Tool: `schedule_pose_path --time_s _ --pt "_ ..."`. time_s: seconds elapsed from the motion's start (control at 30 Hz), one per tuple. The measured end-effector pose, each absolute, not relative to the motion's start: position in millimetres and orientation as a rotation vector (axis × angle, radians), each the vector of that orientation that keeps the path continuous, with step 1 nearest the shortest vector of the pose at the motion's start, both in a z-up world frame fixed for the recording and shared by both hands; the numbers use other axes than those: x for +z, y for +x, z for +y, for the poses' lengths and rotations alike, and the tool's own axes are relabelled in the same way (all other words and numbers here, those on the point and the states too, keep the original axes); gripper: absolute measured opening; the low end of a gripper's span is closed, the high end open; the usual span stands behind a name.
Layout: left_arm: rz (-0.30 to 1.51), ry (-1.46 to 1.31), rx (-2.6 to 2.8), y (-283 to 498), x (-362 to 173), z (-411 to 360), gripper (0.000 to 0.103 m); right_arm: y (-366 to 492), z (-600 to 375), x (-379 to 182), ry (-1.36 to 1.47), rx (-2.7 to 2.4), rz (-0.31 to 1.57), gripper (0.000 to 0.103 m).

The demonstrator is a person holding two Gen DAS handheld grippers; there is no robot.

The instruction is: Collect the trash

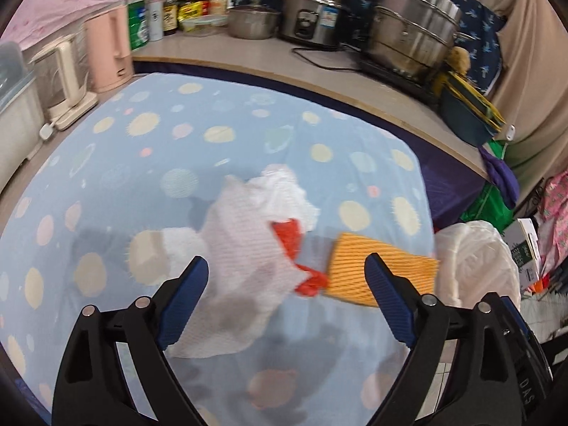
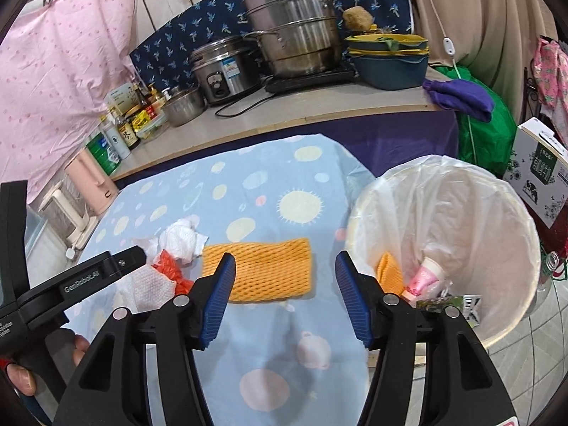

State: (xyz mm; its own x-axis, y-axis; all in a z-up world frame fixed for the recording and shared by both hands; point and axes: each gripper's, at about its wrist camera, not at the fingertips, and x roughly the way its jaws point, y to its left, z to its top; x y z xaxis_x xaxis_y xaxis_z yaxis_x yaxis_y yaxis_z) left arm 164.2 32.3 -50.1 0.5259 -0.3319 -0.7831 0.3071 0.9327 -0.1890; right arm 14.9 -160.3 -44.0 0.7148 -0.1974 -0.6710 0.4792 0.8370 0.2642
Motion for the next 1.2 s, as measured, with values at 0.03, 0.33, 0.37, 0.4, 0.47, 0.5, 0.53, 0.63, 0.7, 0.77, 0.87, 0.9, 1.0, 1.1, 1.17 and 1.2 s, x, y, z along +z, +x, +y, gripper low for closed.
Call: schedule_pose_path --time_s 0.03,0.33,0.37,0.4,0.47,0.5,0.53,0.63,0.7,0.77,0.87,0.9,1.0,1.1,1.17,1.2 --pt "0.950 -0.037 -0.369 167 -54 39 0.086 19 -160 -47 0.448 -0.387 0.684 0.062" --pt "1.016 -0.092 -0.328 179 -84 73 0.088 50 -153 -74 0.454 -0.382 0.746 0.067" --pt "1.021 -0.092 -0.329 179 -87 73 0.088 54 -153 -77 0.453 -0.385 0.752 0.067" --pt "1.025 -0.092 -0.331 180 -90 73 0.088 57 -154 -80 0.453 -0.387 0.757 0.067" --pt "1.036 -0.091 -0.337 182 -96 72 0.088 64 -155 -86 0.454 -0.392 0.764 0.068" --pt "1.041 -0.093 -0.340 182 -98 72 0.088 67 -155 -88 0.455 -0.395 0.768 0.069" --pt "1.047 -0.093 -0.343 183 -101 71 0.088 70 -156 -91 0.457 -0.396 0.774 0.069" --pt "1.068 -0.092 -0.346 187 -110 69 0.088 78 -160 -101 0.466 -0.400 0.795 0.069" --pt "1.075 -0.097 -0.348 190 -116 69 0.088 82 -162 -106 0.466 -0.404 0.805 0.069" --pt "1.076 -0.100 -0.349 192 -119 71 0.087 87 -162 -111 0.462 -0.407 0.816 0.069" --pt "1.084 -0.101 -0.362 195 -123 74 0.074 93 -162 -117 0.461 -0.405 0.831 0.069" --pt "1.090 -0.102 -0.370 196 -124 74 0.071 95 -162 -119 0.461 -0.400 0.837 0.069" --pt "1.085 -0.088 -0.379 196 -124 76 0.061 99 -159 -123 0.451 -0.391 0.847 0.065" --pt "1.090 -0.082 -0.393 196 -125 80 0.042 102 -155 -125 0.423 -0.389 0.853 0.056" --pt "1.102 -0.090 -0.407 196 -125 83 0.025 103 -153 -125 0.407 -0.386 0.857 0.049" --pt "1.107 -0.094 -0.411 196 -125 84 0.021 103 -152 -125 0.399 -0.385 0.859 0.043"
